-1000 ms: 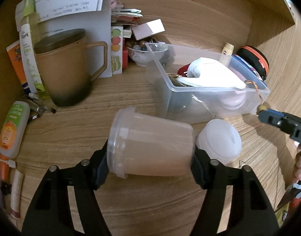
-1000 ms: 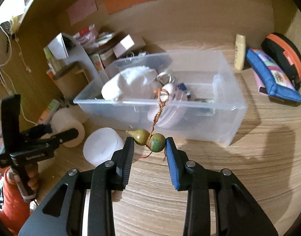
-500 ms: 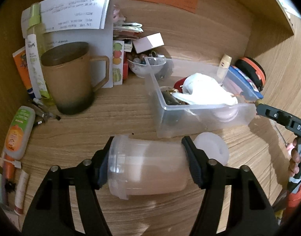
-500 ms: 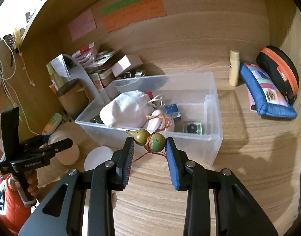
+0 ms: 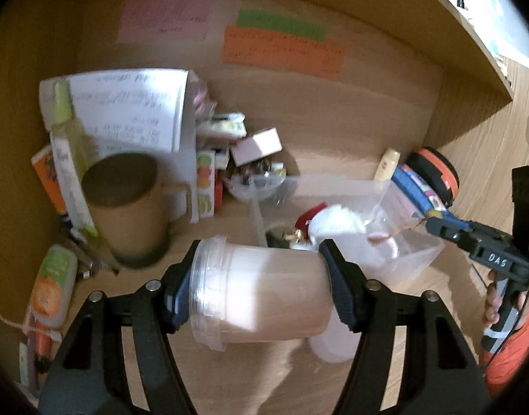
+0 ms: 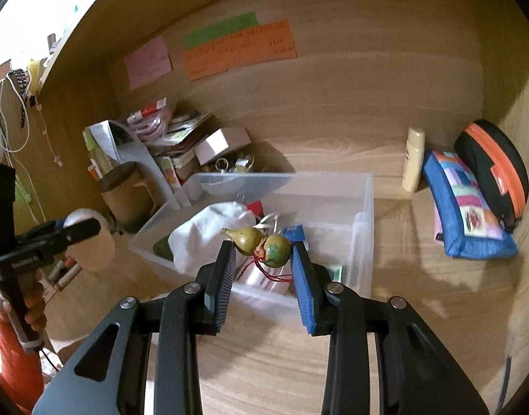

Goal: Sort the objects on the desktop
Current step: 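Carry the cup with the left tool while the right tool carries the charm over the bin, then open the left tool to drop the cup in the bin while the right tool releases the charm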

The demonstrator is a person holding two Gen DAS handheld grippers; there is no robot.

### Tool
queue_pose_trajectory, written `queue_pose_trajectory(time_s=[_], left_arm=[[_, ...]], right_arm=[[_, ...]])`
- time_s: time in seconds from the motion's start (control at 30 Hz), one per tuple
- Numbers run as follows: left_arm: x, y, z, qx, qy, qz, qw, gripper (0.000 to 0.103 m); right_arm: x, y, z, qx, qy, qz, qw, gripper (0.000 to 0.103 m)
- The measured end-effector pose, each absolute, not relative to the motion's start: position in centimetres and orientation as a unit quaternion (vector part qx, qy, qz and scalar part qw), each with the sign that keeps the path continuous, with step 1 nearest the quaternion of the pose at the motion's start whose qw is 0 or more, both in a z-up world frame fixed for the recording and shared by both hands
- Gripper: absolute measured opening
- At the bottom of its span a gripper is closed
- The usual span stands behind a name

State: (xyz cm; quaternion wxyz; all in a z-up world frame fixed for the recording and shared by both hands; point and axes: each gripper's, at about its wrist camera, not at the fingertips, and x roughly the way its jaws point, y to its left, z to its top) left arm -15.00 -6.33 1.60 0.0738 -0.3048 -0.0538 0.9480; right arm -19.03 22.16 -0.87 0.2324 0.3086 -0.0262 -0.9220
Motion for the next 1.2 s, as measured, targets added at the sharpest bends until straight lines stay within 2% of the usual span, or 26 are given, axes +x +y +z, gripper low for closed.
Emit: queue_pose_trajectory(time_s=[0.47, 0.87, 1.2], left_arm=[[-21.7, -3.5, 2.6, -0.325, -0.054, 0.939, 0.098, 0.066], [-27.3, -0.4, -0.4, -0.368, -0.032, 0.924, 0.099, 0.066], [-28.6, 0.8, -1.7, -0.380, -0.016, 0.920, 0.099, 0.066]], right_arm=[[-24.1, 21.8, 0.2, 0.306, -0.009, -0.926, 0.222, 0.030], [-28.2, 20.9, -4.4, 0.374, 0.012, -0.900, 0.222, 0.030], [-27.6, 19.7, -5.0, 0.363, 0.062, -0.907, 0.206, 0.031]])
